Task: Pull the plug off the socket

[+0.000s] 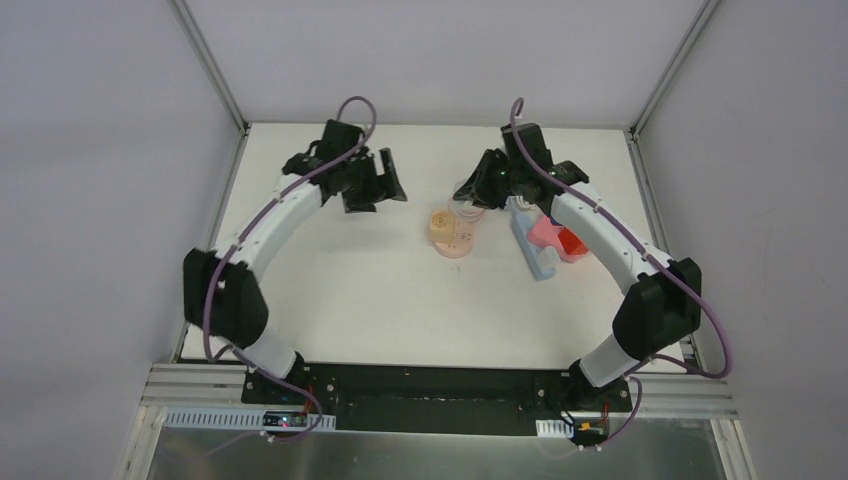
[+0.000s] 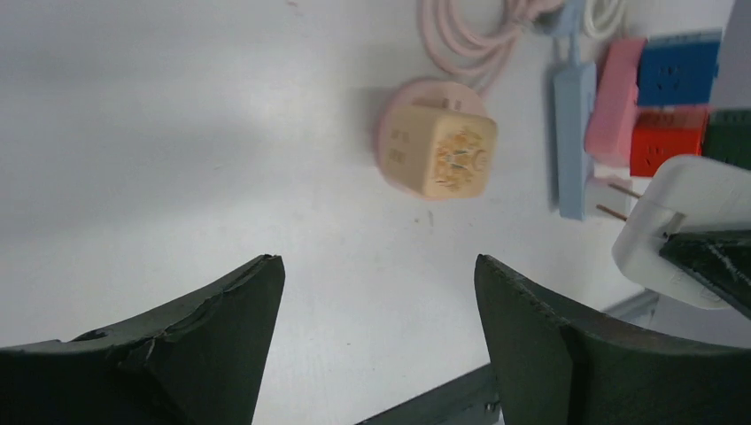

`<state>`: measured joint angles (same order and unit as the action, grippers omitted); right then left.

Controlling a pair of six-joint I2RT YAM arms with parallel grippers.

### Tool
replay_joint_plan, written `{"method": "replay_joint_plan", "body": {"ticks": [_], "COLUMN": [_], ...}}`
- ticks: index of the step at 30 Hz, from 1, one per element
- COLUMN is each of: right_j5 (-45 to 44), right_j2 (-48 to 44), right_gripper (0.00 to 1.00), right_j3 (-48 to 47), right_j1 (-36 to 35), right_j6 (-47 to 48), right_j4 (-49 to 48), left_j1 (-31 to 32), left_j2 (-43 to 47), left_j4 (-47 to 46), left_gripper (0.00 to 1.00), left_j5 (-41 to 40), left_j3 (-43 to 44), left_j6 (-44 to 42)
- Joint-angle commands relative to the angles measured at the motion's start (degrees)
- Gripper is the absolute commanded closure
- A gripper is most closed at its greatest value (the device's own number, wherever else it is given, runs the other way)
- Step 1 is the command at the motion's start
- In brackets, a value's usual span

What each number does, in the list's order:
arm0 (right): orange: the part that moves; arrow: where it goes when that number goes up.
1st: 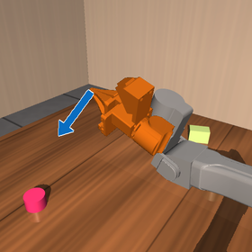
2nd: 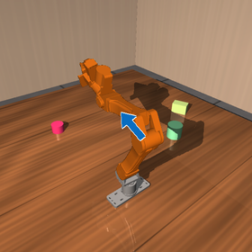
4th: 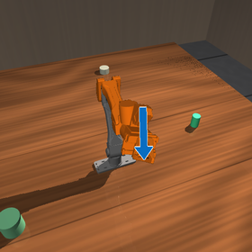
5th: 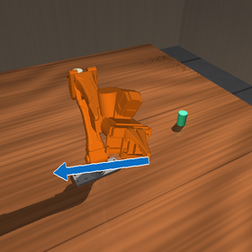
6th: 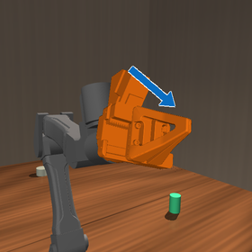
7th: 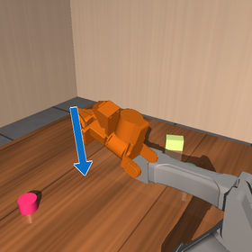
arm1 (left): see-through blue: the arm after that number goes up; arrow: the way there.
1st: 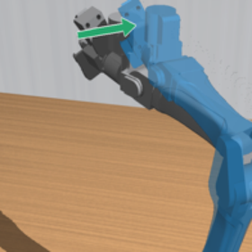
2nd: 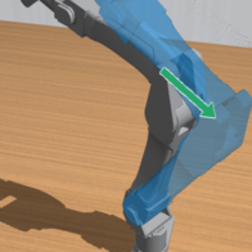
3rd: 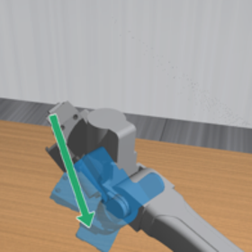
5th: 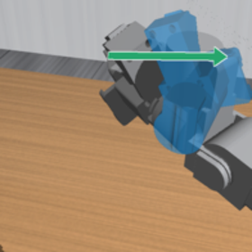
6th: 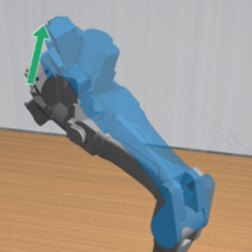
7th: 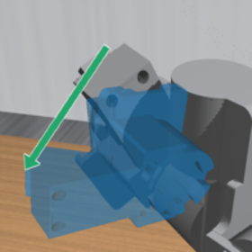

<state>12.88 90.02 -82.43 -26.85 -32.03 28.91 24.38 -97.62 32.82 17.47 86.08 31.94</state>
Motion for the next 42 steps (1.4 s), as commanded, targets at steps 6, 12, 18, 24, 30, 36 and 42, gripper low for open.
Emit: {"method": "replay_joint_plan", "body": {"ticks": [6, 12, 18, 24, 30, 36, 42], "right_j5": [15.35, 18.22, 21.33, 16.88, 10.44, 7.36, 1.70], "right_j2": [9.89, 22.97, 30.25, 33.73, 32.07, 26.27, 16.56], "right_gripper": [0.98, 0.98, 0.87, 0.67, 0.36, 0.27, 0.29], "right_j3": [-1.29, -9.20, -12.52, -12.83, -12.13, -11.70, -6.96], "right_j1": [-18.10, -27.17, -30.14, -31.19, -31.05, -28.80, -23.71], "right_j6": [8.80, 15.45, 21.00, 22.77, 22.82, 19.94, 13.62], "right_j4": [-12.29, -10.01, -7.44, -2.48, 0.33, -0.74, -5.34], "left_j1": [-8.01, -8.09, -8.08, -8.10, -8.04, -8.07, -8.04], "left_j2": [30.96, 46.59, 60.20, 63.49, 62.06, 58.26, 53.62], "left_j4": [-2.65, 0.85, 0.15, -2.05, -9.72, -10.50, -11.99], "left_gripper": [0.20, 0.20, 0.20, 0.19, 0.18, 0.17, 0.16], "left_j5": [-31.48, -48.80, -57.91, -59.08, -48.12, -41.57, -30.75], "left_j3": [-23.01, -31.26, -38.60, -40.29, -41.89, -39.57, -37.45], "left_j6": [0.66, 4.16, 6.34, 3.79, -1.16, -2.12, -5.49]}}
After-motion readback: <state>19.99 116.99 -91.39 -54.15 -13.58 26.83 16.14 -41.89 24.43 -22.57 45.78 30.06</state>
